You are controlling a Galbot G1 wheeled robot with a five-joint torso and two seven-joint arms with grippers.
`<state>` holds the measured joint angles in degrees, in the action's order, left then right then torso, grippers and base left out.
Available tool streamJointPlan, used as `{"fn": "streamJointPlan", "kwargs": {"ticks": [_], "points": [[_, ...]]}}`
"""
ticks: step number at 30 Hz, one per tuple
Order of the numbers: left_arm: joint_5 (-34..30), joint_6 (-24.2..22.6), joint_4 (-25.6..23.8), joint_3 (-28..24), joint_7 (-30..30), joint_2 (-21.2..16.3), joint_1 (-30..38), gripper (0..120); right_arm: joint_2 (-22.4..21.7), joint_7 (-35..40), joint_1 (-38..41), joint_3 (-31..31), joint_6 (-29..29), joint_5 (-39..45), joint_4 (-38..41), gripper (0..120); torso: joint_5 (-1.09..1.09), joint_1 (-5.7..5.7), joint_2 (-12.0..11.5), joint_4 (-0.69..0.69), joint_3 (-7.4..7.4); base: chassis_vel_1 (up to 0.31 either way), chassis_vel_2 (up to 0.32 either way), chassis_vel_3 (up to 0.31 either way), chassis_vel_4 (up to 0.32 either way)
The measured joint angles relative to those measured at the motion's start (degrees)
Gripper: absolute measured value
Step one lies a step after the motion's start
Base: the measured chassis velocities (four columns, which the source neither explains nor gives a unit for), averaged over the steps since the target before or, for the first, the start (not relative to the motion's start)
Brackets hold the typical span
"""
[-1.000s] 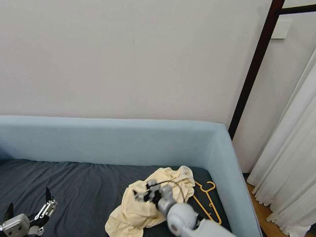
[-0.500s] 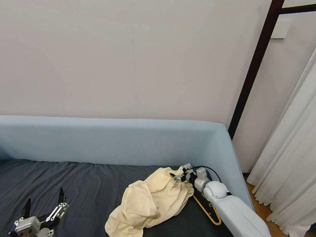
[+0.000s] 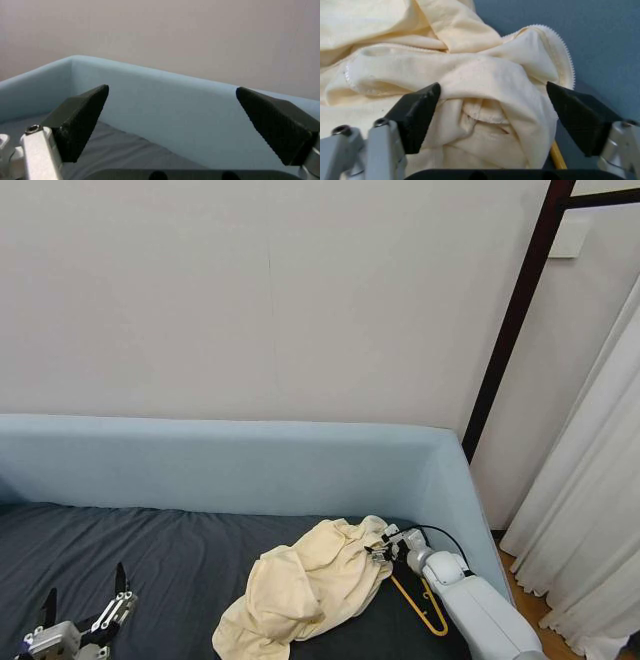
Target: Pick up the clothes from the sofa and hang them on the clothes hanger.
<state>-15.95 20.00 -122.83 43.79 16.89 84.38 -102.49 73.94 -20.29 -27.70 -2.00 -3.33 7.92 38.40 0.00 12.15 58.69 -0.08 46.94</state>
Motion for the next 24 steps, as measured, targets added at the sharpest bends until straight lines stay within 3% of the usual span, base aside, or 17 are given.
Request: {"fn": "streamJointPlan", "kwargs": {"ticks": [6, 7, 8, 10, 18, 24], "points": [[0.31, -0.01, -0.38, 0.12, 0.49, 0.12, -0.38, 100, 0.20, -0.37, 0.29, 0.45, 0.07, -1.27, -1.03, 58, -0.01, 0.00, 0.00, -0.01, 0.00, 0.000, 0.000, 0.000, 0.000], [0.67, -0.01, -0.60, 0.17, 0.85, 0.17, -0.51, 100, 0.12, -0.41, 0.28, 0.57, 0.07, -1.55, -1.11, 42, 0.00, 0.00, 0.00, 0.00, 0.00, 0.000, 0.000, 0.000, 0.000], [0.87, -0.02, -0.65, 0.17, 1.01, 0.22, -0.51, 100, -0.04, -0.41, 0.14, 0.58, 0.12, -1.55, -0.93, 37, -0.01, 0.00, 0.00, 0.00, 0.00, 0.000, 0.000, 0.000, 0.000], [0.97, -0.02, -0.67, 0.17, 1.11, 0.26, -0.52, 100, -0.18, -0.42, 0.00, 0.58, 0.16, -1.55, -0.73, 33, 0.00, 0.00, 0.00, -0.01, 0.00, 0.000, 0.000, 0.000, 0.000], [1.29, 0.13, -0.62, 0.06, 1.65, 0.38, -0.36, 100, -1.93, 0.23, -1.27, -0.55, 1.27, 1.77, 3.09, 1, 0.00, 0.00, 0.00, -0.01, 0.00, 0.000, 0.000, 0.000, 0.000], [1.29, 0.19, -0.59, 0.06, 1.89, 0.12, -0.23, 100, -4.79, 3.17, -2.72, -2.28, 1.10, 7.24, 11.15, 0, 0.00, 0.00, 0.00, 0.00, 0.00, 0.000, 0.000, 0.000, 0.000]]}}
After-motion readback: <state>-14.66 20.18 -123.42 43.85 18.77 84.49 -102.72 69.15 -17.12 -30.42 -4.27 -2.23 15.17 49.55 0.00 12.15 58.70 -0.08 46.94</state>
